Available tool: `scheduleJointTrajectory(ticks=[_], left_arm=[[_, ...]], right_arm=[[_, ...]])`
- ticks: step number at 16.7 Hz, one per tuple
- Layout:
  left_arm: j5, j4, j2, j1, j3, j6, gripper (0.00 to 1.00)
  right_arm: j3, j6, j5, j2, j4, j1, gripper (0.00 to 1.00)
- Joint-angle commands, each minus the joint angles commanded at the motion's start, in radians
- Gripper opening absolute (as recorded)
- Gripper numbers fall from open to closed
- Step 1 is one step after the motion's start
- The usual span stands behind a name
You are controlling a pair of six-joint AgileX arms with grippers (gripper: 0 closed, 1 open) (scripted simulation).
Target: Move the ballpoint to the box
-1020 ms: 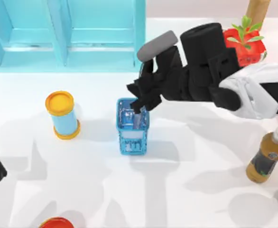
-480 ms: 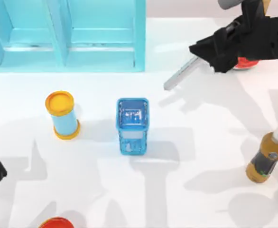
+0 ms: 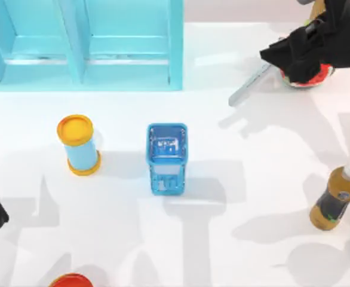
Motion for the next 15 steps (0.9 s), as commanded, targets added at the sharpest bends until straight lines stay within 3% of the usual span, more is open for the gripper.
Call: scheduleJointTrajectory(ticks=[10,15], left_arm=[[0.000,0.000,0.000,0.000,0.000,0.000,1.00],[0.000,0.000,0.000,0.000,0.000,0.000,1.00]], right_arm=[[0.174,-0.443,0.176,-0.138,-0.681,-0.638,0.00],[0.186,-0.525,0.222,-0.187,-0.782,-0.738,0.00]])
